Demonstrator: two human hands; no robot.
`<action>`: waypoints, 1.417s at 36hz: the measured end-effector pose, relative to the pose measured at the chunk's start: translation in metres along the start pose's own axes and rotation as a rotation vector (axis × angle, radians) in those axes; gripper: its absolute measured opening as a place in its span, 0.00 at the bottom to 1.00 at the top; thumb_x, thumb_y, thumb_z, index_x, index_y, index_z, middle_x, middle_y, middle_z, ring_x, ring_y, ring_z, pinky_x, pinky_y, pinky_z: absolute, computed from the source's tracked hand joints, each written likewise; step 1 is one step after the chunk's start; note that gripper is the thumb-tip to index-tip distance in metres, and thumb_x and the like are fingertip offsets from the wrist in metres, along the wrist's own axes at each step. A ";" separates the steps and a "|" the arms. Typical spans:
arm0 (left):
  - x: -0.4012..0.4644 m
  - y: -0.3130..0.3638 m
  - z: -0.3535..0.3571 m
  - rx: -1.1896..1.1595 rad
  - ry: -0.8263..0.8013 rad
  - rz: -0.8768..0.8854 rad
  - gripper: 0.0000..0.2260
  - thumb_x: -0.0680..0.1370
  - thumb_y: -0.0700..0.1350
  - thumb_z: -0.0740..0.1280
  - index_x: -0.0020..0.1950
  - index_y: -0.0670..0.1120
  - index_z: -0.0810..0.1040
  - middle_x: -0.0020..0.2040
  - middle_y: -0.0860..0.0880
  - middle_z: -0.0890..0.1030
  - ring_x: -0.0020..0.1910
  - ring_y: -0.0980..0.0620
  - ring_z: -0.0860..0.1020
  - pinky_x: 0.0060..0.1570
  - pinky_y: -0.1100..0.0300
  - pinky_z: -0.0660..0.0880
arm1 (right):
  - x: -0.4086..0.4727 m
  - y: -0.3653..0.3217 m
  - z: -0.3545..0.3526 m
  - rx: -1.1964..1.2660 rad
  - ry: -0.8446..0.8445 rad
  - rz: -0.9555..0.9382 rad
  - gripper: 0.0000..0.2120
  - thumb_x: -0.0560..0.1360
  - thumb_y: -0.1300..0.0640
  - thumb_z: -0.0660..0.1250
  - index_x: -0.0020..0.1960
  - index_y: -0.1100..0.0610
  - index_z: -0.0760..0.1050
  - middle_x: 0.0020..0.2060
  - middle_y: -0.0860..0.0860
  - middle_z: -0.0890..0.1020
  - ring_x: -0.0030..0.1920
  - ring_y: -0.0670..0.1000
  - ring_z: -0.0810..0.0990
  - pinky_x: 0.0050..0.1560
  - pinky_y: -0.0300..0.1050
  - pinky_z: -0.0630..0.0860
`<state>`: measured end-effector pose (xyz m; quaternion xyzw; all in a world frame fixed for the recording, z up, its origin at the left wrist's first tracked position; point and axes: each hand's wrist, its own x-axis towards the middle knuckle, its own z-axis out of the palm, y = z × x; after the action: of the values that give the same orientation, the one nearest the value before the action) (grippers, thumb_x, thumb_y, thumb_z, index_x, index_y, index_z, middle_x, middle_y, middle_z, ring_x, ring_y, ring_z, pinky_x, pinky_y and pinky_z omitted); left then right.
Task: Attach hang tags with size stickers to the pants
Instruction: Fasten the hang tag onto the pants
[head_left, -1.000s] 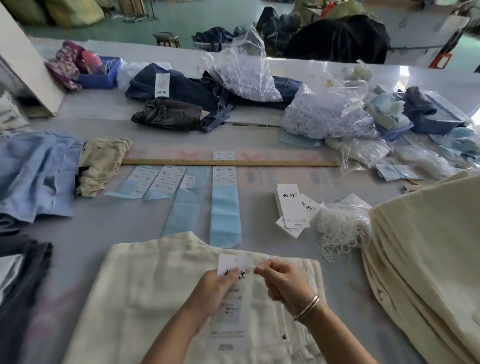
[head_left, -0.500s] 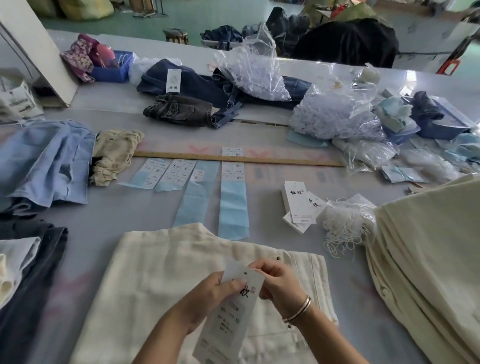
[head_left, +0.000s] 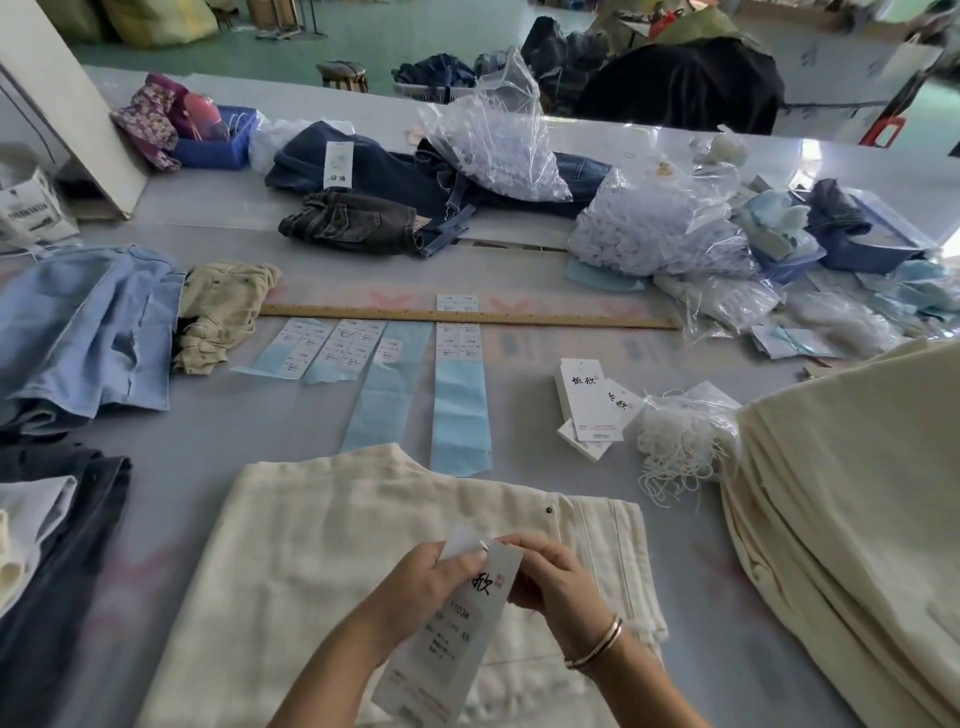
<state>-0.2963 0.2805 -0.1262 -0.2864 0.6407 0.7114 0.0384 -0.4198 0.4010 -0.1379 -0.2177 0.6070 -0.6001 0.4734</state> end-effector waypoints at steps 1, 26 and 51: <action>0.000 -0.001 0.000 0.013 0.017 -0.003 0.19 0.73 0.60 0.62 0.46 0.47 0.83 0.37 0.51 0.82 0.34 0.56 0.79 0.36 0.64 0.74 | -0.002 0.000 0.000 -0.003 -0.003 -0.016 0.14 0.76 0.58 0.60 0.39 0.56 0.83 0.25 0.48 0.75 0.25 0.44 0.68 0.28 0.35 0.61; -0.002 -0.016 0.048 -0.233 0.116 -0.178 0.11 0.80 0.44 0.63 0.46 0.44 0.83 0.38 0.45 0.84 0.37 0.50 0.82 0.35 0.59 0.75 | -0.018 0.008 -0.014 -0.762 0.080 -0.264 0.10 0.70 0.58 0.65 0.49 0.61 0.78 0.40 0.47 0.76 0.39 0.40 0.73 0.40 0.37 0.69; -0.004 -0.035 0.058 -0.735 -0.115 -0.368 0.26 0.73 0.57 0.58 0.47 0.36 0.84 0.41 0.36 0.82 0.36 0.40 0.81 0.38 0.54 0.77 | -0.047 0.028 -0.018 -0.972 0.246 -0.308 0.11 0.80 0.54 0.60 0.58 0.52 0.79 0.46 0.45 0.80 0.44 0.45 0.78 0.44 0.38 0.74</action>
<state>-0.2992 0.3419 -0.1548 -0.3505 0.2790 0.8889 0.0958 -0.4055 0.4545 -0.1521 -0.4269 0.8274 -0.3331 0.1490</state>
